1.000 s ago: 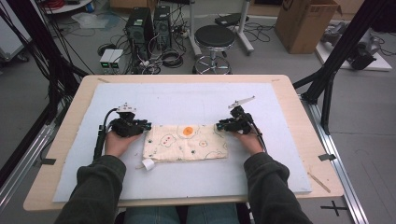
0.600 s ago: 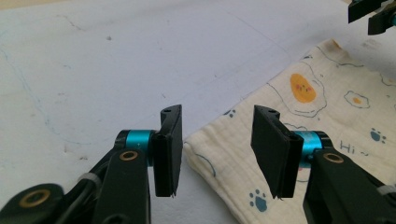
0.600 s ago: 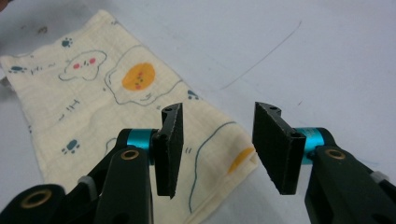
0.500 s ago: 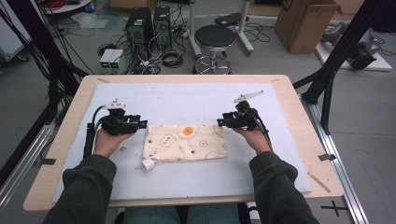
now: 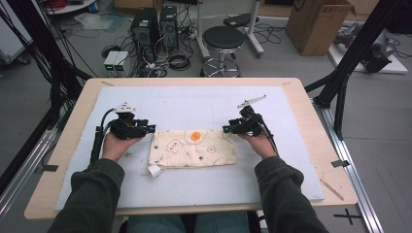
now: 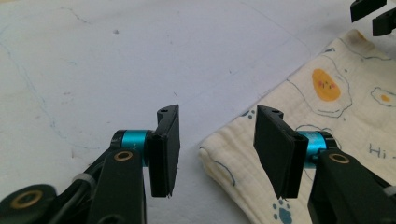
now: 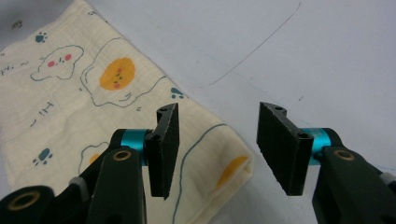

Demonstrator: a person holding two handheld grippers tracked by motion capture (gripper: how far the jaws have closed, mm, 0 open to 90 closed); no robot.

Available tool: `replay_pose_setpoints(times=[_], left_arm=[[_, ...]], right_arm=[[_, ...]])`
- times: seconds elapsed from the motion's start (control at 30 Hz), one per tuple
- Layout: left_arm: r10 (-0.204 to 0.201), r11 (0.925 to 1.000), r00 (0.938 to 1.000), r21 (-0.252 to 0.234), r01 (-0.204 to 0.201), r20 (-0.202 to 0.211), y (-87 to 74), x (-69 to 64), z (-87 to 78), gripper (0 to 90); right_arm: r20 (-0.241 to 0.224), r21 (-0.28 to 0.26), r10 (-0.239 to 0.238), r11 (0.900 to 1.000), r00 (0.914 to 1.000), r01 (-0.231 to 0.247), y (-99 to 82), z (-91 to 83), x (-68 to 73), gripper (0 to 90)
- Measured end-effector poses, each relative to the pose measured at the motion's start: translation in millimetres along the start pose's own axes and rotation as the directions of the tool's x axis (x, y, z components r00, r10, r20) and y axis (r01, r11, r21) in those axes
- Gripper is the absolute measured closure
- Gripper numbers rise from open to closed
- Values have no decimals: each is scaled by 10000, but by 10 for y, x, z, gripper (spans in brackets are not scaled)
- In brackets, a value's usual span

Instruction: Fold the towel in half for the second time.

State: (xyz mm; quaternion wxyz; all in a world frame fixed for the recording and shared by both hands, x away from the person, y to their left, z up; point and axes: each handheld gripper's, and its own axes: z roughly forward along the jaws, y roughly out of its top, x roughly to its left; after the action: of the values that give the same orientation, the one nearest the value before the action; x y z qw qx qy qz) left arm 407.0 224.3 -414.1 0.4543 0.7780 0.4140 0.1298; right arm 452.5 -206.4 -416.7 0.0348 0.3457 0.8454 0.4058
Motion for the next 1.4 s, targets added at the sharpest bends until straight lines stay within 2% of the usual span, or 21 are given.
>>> replay_pose_setpoints(times=[0.17,0.23,0.4,0.53,0.63,0.7,0.77,0.83,0.97,1.07,1.17,1.23,1.4], left_arm=[[-166,9998,9999,149,166,-8,-24,11,101,508],[-235,9996,9997,156,234,57,-34,4,144,520],[-85,9975,9999,709,77,113,-71,1,237,613],[-231,9944,9997,1030,222,71,-104,36,284,645],[6,9916,10000,1292,-10,32,-116,29,303,705],[50,9924,10000,1228,-59,79,-116,11,314,766],[103,9923,9999,1231,-119,136,-118,-13,328,822],[232,9917,9997,1264,-233,21,-110,-23,327,843],[68,9953,9998,968,-48,-204,-91,11,283,852],[-113,9993,9994,365,126,-342,-62,42,233,855],[-209,9998,9986,39,211,-488,-40,62,217,856],[-215,9998,9986,13,216,-485,-44,73,216,856],[6,9998,9991,199,3,-419,-55,50,213,856]], right_arm=[[-16,157,-24,9999,10000,25,-15,43,-30,536],[-32,300,106,9995,9999,-105,-23,58,-41,556],[-59,591,123,9982,9999,-120,-49,100,-81,594],[8,745,211,9970,9998,-211,-68,120,-120,631],[-15,981,207,9950,9998,-205,-78,139,-121,679],[8,943,110,9955,9999,-110,-75,148,-123,725],[-46,973,226,9950,9997,-221,-80,152,-133,785],[-236,981,221,9950,9995,-197,-81,150,-144,826],[-74,779,42,9970,10000,-37,-53,131,-130,835],[-9,399,126,9991,9999,-125,-30,92,-145,840],[-92,-1,281,9996,9996,-281,-19,57,-165,840],[-197,-129,321,9994,9993,-323,-21,52,-172,840],[-125,105,448,9989,9989,-446,-42,80,-177,841]])
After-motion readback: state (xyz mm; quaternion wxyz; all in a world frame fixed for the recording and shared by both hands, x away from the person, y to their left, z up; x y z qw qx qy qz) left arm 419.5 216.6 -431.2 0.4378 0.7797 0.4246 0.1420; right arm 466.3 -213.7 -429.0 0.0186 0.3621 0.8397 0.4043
